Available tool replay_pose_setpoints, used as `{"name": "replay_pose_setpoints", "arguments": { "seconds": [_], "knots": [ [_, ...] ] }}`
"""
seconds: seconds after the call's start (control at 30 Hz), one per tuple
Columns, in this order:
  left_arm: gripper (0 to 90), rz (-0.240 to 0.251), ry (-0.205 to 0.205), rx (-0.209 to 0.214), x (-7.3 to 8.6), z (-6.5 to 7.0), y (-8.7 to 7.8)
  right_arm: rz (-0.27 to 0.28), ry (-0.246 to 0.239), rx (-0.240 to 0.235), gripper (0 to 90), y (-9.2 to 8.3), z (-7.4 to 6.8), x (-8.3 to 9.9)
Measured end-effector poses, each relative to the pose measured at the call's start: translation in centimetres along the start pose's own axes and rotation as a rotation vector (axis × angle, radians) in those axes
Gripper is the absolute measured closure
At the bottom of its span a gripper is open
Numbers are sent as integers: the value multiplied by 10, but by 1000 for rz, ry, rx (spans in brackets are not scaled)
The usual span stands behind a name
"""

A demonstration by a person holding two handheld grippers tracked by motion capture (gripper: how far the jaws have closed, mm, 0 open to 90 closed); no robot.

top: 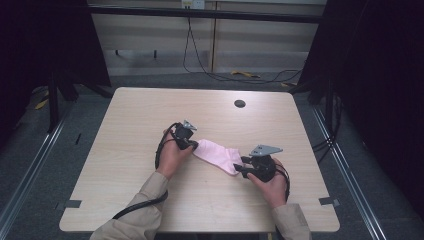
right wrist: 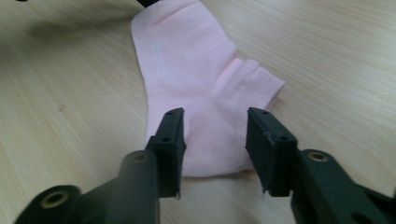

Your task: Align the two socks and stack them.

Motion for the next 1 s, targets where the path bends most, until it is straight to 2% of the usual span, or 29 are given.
{"name": "replay_pose_setpoints", "arguments": {
  "seconds": [0.2,0.33,0.4,0.57,1.0],
  "knots": [
    [883,-5,2,0,-1,1,0,-18,-29,26,778,6,-3,0],
    [886,-7,0,-1,-1,1,0,-38,-36,22,843,9,-4,0],
    [888,-1,-6,2,0,0,0,-60,-38,26,853,12,-4,3],
    [892,-12,-26,17,-1,0,-2,-43,-26,21,870,10,-6,7],
    [892,18,-11,15,-8,1,-22,-32,-35,28,871,10,-12,9]
  ]
}}
Point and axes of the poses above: each handheld gripper's, and its own axes: y roughly forward along the jaws, x roughly out of its underside, z roughly to its right, the point moved 2 cm from there along y, roughly forward along the jaws, and after that the axes turned 5 degrees about -x, right-handed, at the moved point
